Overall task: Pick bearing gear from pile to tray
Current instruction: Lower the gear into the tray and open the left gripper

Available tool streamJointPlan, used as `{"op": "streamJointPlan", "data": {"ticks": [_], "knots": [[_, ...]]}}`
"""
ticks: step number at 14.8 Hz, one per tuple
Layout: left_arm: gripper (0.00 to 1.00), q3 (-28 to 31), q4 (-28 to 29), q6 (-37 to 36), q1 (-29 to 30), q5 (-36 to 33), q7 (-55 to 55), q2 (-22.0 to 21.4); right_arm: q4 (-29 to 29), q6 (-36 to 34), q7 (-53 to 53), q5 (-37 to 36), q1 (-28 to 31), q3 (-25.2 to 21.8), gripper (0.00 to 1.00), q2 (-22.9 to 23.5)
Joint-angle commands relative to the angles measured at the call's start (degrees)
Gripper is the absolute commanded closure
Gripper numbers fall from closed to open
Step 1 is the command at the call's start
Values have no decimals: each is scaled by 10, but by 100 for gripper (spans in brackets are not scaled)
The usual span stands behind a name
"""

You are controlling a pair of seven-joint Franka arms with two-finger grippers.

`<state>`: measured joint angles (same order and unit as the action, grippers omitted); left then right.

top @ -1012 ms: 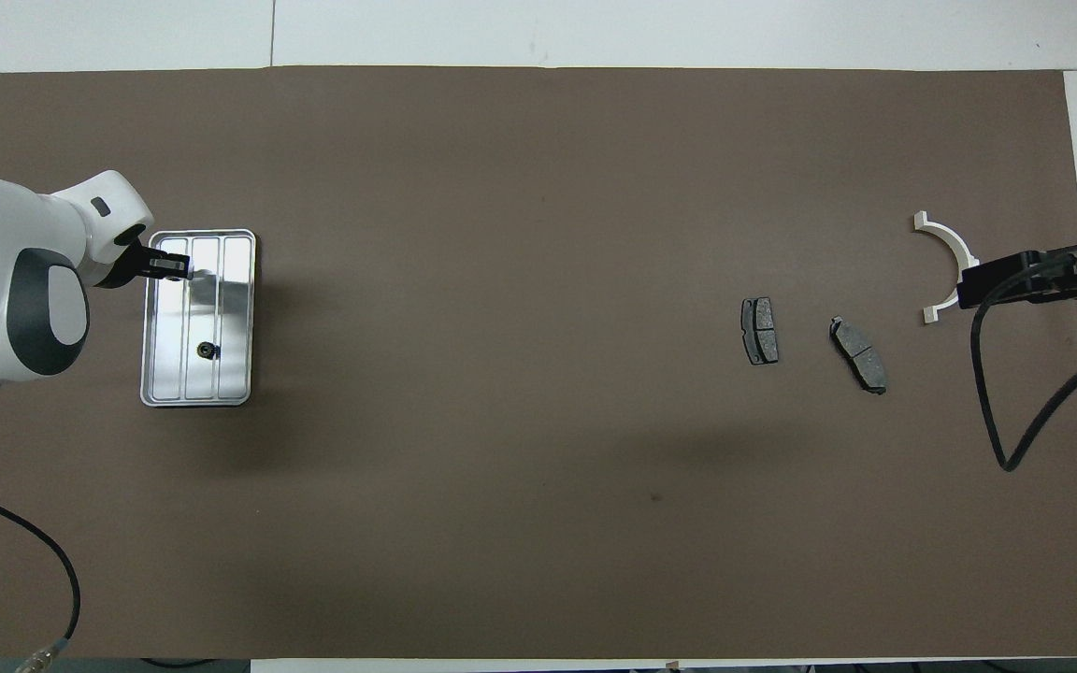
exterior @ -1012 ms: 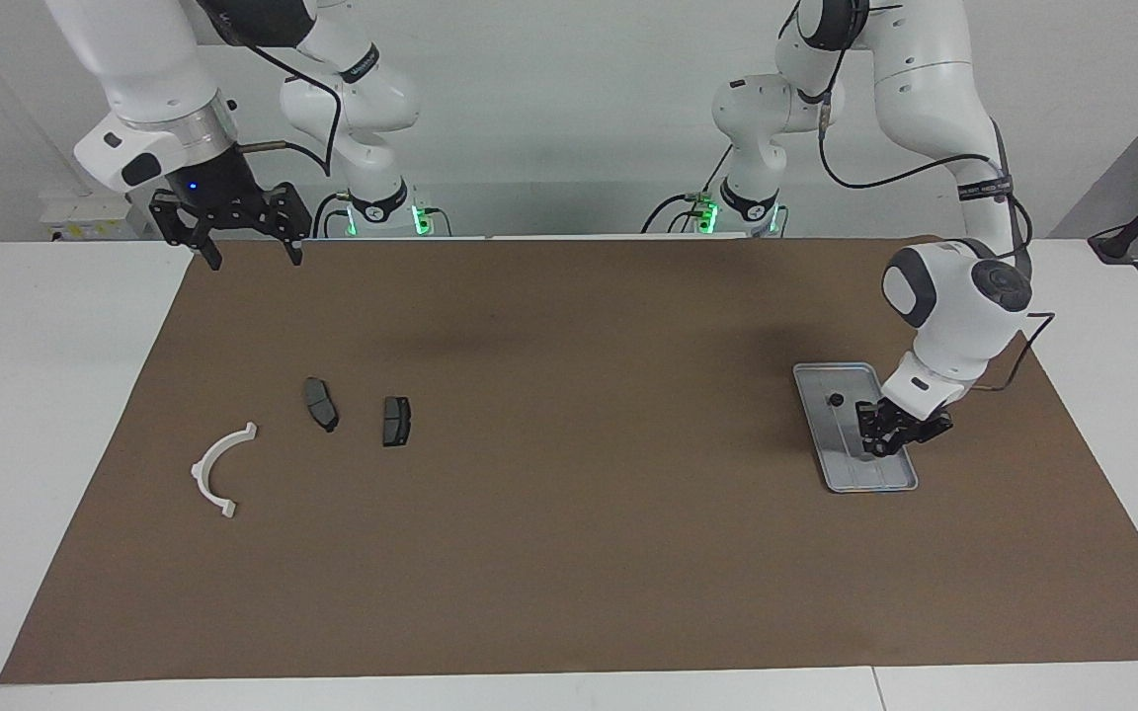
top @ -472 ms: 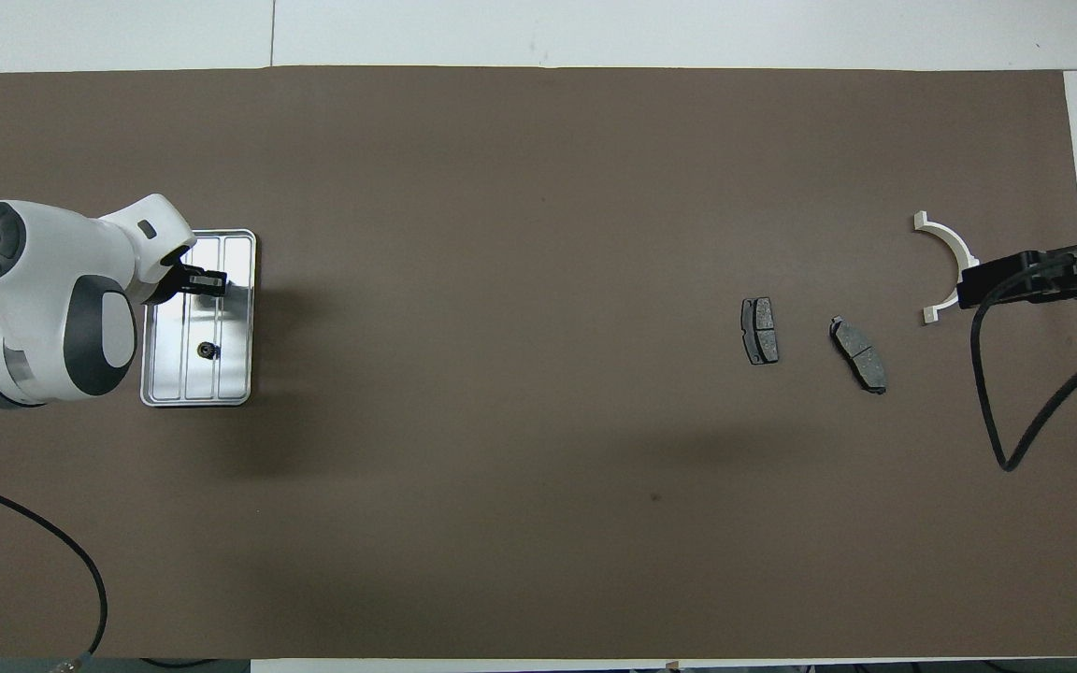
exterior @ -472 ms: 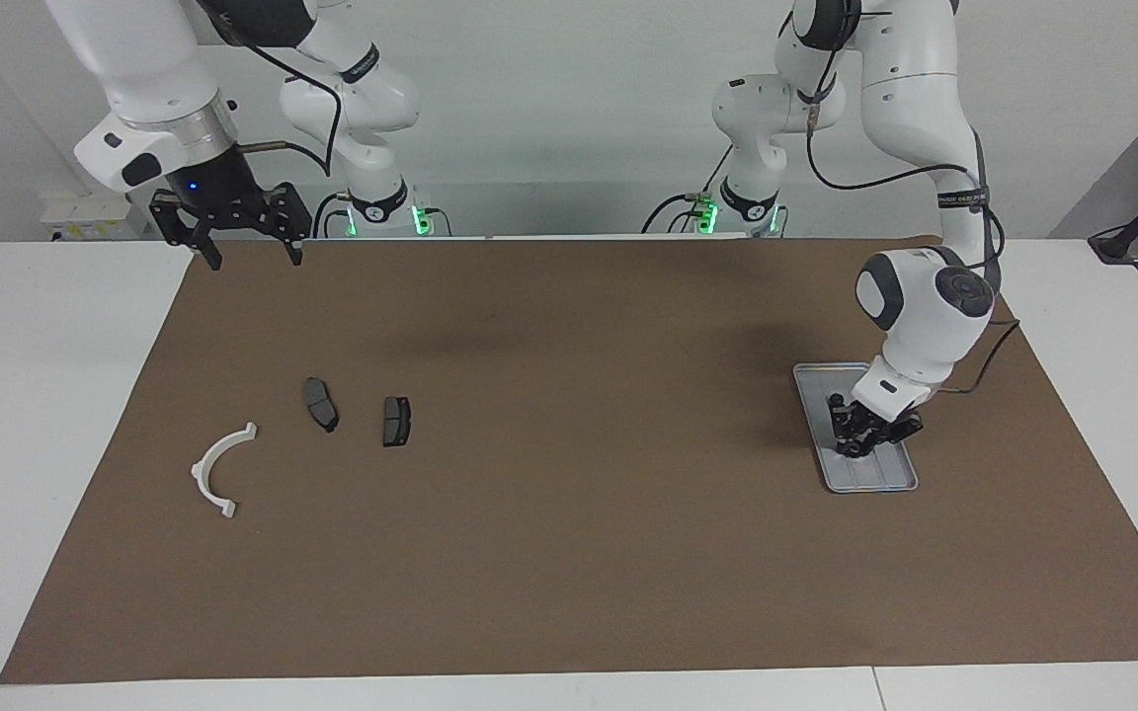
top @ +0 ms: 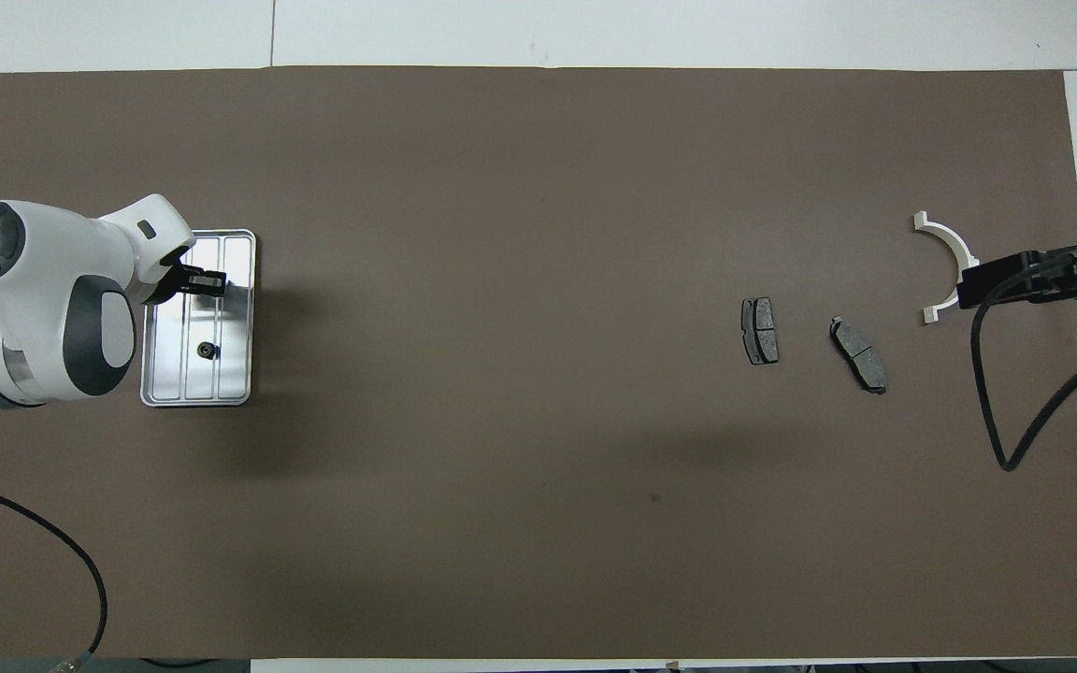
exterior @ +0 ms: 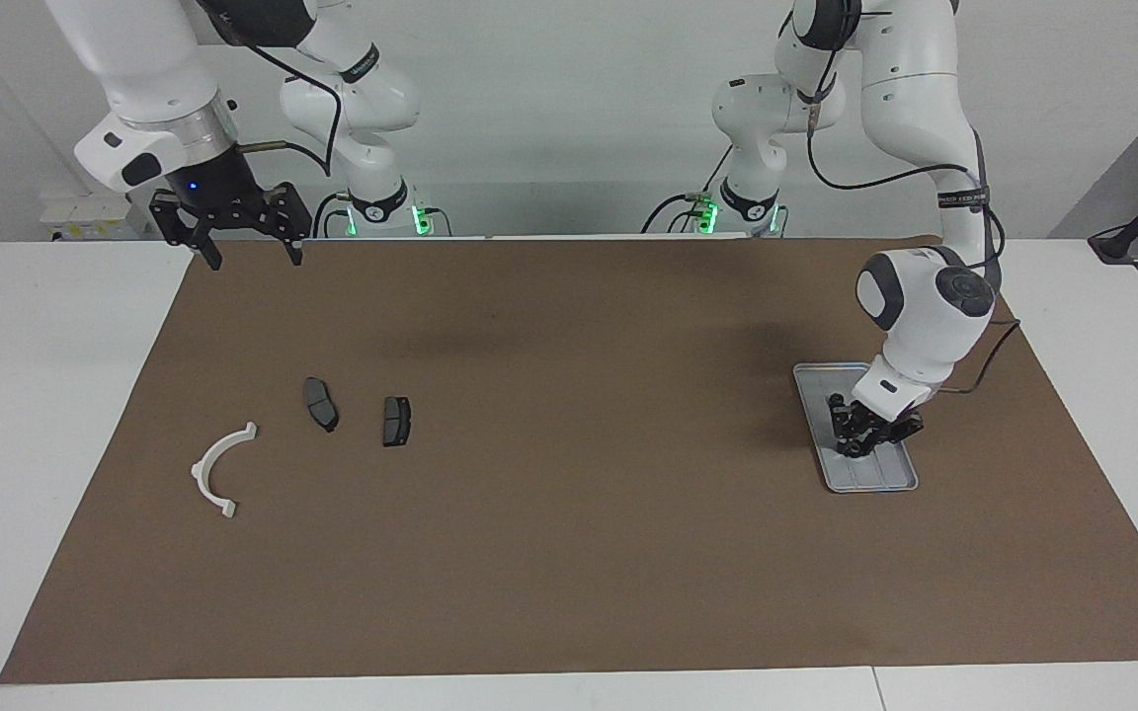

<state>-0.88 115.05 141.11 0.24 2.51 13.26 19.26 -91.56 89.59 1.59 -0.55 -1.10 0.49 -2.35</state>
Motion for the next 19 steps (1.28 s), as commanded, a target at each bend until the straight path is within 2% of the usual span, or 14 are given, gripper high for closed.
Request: {"op": "streamJointPlan", "data": {"ticks": [1, 19], "knots": [[100, 6, 22, 9, 2, 7, 18, -12, -12, 11, -8, 10, 7, 6, 0, -9], [100, 6, 20, 13, 3, 7, 13, -12, -12, 11, -8, 10, 6, 6, 0, -9]]}}
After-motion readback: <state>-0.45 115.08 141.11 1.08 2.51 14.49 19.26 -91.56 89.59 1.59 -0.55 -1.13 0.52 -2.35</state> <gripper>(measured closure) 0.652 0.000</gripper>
